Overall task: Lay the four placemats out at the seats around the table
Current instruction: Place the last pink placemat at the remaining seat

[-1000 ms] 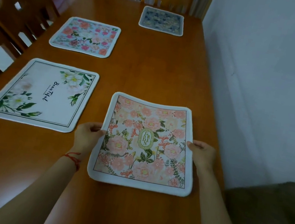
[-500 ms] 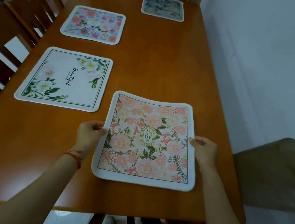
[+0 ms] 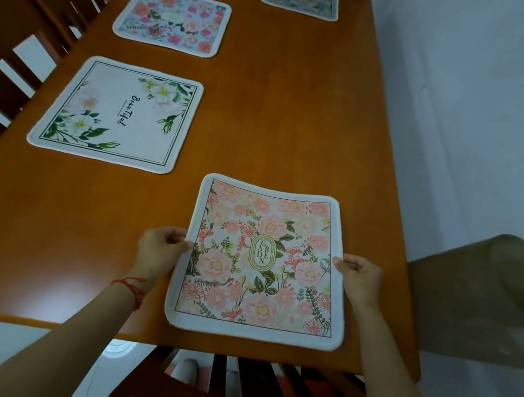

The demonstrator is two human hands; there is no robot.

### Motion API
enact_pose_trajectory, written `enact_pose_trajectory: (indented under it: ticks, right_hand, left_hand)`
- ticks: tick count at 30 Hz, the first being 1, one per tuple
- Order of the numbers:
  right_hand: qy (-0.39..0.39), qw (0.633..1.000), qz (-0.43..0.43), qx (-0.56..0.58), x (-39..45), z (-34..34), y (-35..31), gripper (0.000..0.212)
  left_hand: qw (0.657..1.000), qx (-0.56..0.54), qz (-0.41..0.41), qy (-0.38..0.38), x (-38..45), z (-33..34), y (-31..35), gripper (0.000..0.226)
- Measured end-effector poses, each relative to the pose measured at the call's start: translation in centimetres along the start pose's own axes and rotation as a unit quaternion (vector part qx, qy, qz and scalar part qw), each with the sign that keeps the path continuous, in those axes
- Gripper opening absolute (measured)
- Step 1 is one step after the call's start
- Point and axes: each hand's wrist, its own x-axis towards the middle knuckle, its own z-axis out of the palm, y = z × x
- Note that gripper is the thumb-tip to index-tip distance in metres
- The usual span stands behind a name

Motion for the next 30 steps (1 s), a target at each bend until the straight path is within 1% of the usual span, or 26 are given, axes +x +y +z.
enact_pose_trajectory:
  ticks: [5, 12, 16, 23, 30]
  right_hand:
    - [0.000, 1.000, 0.011, 0.006, 0.4, 0.0, 1.4, 0.024]
    - [0.011, 1.000, 0.029, 0.000, 1.1, 0.1, 2.9, 0.029]
    - [0.011, 1.000, 0.021, -0.017, 1.4, -0.1, 3.4, 0.029]
    - [0.016, 0.998, -0.003, -0.063, 2.2, -0.4, 3.6, 0.028]
    - [0.024, 0.996, -0.016, -0.088, 2.2, -0.3, 3.5, 0.027]
  left_hand:
    - [1.000, 0.009, -0.010, 0.005, -0.5, 0.9, -0.6, 0.018]
    - [0.999, 0.050, 0.003, 0.016, -0.4, 1.6, -0.5, 0.026]
    - [0.998, 0.067, 0.011, 0.016, -0.2, 2.0, -0.6, 0.028]
    - [0.998, 0.069, -0.006, 0.007, -0.2, 2.5, -1.3, 0.030]
    - [0.998, 0.050, -0.028, 0.030, 0.0, 2.9, -1.1, 0.031]
